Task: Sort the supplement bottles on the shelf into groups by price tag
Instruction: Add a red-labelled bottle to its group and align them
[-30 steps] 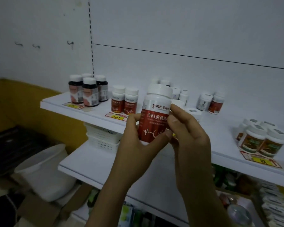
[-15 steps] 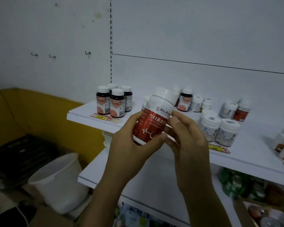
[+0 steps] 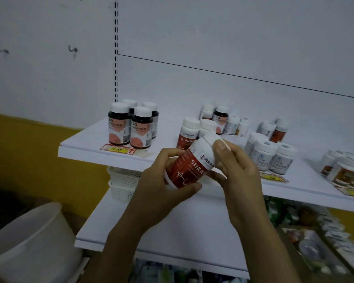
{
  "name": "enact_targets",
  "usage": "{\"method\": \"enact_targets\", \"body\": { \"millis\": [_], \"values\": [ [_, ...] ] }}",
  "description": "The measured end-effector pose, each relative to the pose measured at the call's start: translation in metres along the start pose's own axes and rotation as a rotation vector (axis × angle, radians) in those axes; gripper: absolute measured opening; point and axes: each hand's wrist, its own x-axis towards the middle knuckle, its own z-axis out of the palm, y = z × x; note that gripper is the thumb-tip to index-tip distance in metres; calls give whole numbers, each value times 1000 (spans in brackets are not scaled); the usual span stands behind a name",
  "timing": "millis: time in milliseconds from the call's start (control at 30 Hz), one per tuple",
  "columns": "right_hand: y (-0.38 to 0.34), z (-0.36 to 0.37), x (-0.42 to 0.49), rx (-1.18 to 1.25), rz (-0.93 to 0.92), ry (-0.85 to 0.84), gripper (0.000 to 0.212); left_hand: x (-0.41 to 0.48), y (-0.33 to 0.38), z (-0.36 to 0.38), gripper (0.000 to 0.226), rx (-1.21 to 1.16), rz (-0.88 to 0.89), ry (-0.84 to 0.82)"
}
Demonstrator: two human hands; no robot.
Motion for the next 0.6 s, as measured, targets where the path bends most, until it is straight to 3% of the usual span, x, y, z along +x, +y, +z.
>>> {"method": "enact_targets", "body": {
  "millis": [133,333,600],
  "values": [
    [-12,9,29,-111,-51,90,29,29,-16,6,56,-67,22,65],
    [-42,14,98,-64,-118,267,39,70,-44,14,82,-85,-65,88],
    [-34,34,197,-314,-152,241,44,130,-73,8,90,53,-142,95]
  ]
}}
